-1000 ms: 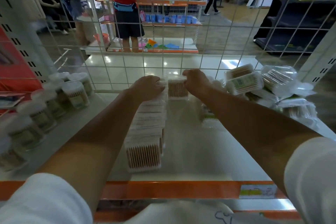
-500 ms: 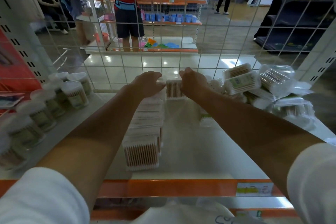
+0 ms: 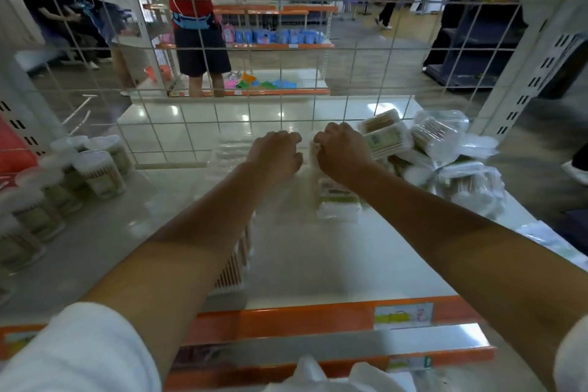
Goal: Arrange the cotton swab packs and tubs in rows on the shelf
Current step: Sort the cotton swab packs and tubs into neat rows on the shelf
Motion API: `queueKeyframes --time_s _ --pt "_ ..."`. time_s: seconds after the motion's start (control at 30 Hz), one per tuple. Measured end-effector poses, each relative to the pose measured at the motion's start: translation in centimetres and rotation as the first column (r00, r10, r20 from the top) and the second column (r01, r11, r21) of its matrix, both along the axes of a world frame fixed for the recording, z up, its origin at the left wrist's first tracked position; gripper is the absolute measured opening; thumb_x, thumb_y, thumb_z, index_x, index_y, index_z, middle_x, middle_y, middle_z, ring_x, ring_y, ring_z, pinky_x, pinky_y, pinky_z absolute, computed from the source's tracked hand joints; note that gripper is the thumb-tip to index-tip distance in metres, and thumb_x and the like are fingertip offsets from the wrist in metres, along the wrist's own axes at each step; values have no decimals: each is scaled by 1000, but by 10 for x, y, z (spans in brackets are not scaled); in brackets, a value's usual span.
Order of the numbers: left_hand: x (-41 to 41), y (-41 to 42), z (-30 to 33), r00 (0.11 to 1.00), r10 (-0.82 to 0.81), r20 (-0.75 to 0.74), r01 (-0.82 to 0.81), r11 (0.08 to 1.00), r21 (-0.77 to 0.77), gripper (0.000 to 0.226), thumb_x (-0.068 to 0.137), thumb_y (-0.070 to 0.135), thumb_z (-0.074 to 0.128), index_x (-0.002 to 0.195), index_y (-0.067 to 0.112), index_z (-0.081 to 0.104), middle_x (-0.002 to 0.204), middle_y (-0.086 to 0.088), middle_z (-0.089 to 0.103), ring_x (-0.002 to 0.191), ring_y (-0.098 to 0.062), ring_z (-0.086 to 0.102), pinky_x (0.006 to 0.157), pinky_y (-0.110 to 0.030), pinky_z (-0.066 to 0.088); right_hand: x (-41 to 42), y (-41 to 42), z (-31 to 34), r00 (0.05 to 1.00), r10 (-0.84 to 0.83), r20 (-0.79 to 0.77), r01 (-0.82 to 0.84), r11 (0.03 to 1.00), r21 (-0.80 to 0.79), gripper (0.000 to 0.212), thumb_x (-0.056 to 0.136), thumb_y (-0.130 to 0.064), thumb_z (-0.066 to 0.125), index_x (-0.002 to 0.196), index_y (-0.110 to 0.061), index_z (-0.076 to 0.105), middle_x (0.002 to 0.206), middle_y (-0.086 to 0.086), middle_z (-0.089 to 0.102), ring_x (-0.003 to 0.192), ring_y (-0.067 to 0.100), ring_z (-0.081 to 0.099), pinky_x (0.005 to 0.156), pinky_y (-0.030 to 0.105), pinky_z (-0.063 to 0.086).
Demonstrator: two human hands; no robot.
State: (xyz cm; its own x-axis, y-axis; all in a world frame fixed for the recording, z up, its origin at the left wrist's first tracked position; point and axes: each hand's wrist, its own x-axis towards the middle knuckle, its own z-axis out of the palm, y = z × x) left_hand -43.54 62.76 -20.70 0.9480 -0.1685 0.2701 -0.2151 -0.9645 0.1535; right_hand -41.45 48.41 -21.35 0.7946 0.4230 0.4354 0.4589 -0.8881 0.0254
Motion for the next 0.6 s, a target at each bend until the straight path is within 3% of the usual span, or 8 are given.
queueKeyframes --time_s 0.1,0.17,0.23,0.3,0.43,0.6 --pt "-1 -20 1 999 -44 5 44 999 -30 39 90 24 52 126 10 52 123 -12 58 111 -28 54 91 -38 45 -5 -24 6 998 18 66 -16 1000 -24 25 89 -13 47 106 -6 64 107 13 60 103 28 50 81 37 43" --pt "0 -35 2 996 -85 3 85 996 -41 35 89 23 51 121 9 54 119 -12 60 107 -28 56 89 -38 46 -7 -41 8 991 56 121 -57 998 12 18 80 -5 54 91 -2 69 93 16 63 90 33 54 74 40 47" --pt "1 -51 2 994 -113 4 113 991 -67 35 89 23 52 121 9 54 116 -11 60 105 -28 56 87 -39 47 -7 -60 5 980 71 187 -81 996 47 22 75 -8 48 80 -3 70 83 13 64 83 34 58 72 41 51" --pt "2 -67 3 991 -133 33 136 986 -92 38 90 24 52 126 11 50 118 -11 58 107 -27 55 89 -38 46 -10 -75 3 981 64 182 -74 996 50 30 74 -14 40 78 -7 70 87 9 65 88 33 59 75 41 51" --pt "6 -90 4 982 -176 64 183 976 -121 47 89 26 55 132 11 44 123 -10 56 110 -25 52 91 -38 45 -15 -100 3 980 15 196 -28 998 64 23 68 -7 56 87 -10 68 100 9 65 96 33 59 77 42 47" --pt "10 -103 4 986 -166 25 168 975 -149 45 86 21 58 128 10 47 117 -10 57 102 -24 56 82 -33 46 -8 -112 3 995 -70 68 67 997 48 49 61 -2 72 108 -8 60 117 14 56 108 37 49 87 46 37"
